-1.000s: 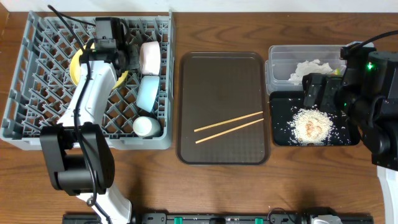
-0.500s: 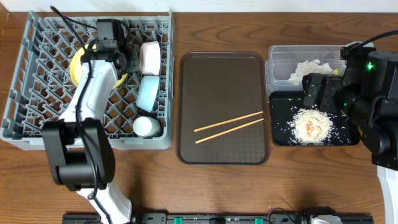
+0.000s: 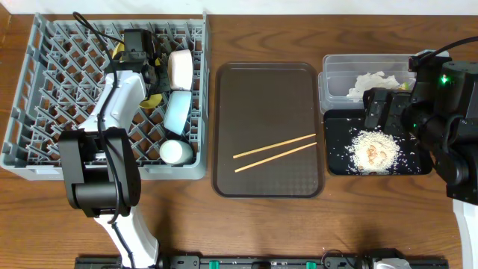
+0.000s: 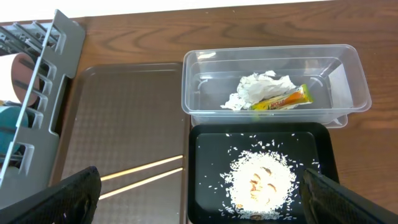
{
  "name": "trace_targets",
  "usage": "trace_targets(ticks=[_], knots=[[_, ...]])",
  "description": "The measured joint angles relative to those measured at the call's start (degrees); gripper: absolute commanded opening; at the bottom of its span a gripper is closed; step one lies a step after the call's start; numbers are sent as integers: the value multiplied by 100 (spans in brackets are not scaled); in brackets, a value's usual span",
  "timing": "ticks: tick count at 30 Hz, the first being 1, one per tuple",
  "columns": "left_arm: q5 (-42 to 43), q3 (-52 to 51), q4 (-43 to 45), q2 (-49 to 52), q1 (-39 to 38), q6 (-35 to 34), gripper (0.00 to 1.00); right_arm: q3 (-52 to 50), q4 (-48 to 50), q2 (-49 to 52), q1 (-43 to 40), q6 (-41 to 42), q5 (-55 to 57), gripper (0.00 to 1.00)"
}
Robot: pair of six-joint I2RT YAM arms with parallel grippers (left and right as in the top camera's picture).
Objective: Sort waste into correct bins and load items into the dishwasher
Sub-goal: 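Lower the yellow plate upright into the rack's middle slots and release, then move the left gripper back over the chopsticks on the brown tray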
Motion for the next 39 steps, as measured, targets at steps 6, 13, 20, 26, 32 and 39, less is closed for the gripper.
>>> trace_targets(ticks=[6,13,20,26,32,39], knots=[[7,-2,-26,-48,0,0,8,0,0,0,0,2,0,99],[22,-7,-42,-870,-61,0,8,0,0,0,0,0,0,99],[24,-4,-35,-1919,-278,0,8,0,0,0,0,2,0,99],[22,-4,-74,-1884,-455,0,8,0,0,0,0,2,0,99],[7,-4,-254,-2037,-1008,26,13,0,0,0,0,0,0,99],[11,-2,-1198,-2743,-2291,734,28,0,0,0,0,0,0,99]])
